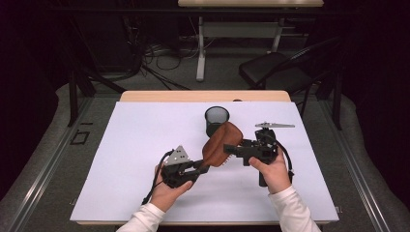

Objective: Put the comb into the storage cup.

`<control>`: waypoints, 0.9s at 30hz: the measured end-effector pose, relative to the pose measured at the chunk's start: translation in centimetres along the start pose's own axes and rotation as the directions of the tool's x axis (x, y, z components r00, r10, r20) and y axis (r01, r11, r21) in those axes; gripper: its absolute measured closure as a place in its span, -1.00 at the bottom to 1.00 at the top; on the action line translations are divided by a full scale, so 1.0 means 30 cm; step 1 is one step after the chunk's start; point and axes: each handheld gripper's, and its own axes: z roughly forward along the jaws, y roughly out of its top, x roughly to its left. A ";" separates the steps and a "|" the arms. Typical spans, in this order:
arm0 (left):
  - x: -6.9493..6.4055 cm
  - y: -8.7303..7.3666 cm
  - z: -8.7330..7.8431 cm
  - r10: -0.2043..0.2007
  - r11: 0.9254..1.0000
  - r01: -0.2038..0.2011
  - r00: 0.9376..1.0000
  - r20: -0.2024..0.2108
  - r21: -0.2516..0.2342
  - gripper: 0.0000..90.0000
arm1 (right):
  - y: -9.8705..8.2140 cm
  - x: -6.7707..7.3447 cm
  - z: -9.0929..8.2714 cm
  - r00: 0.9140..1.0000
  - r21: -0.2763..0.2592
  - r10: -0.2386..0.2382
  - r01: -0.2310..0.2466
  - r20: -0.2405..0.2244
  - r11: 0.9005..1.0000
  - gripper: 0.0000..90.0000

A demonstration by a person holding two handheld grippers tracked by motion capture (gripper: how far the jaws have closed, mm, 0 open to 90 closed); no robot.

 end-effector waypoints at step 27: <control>-0.037 -0.010 0.029 0.046 0.999 -0.047 0.999 0.021 0.015 0.61 | -0.007 -0.017 0.018 0.997 0.019 0.058 -0.057 -0.056 0.998 -0.61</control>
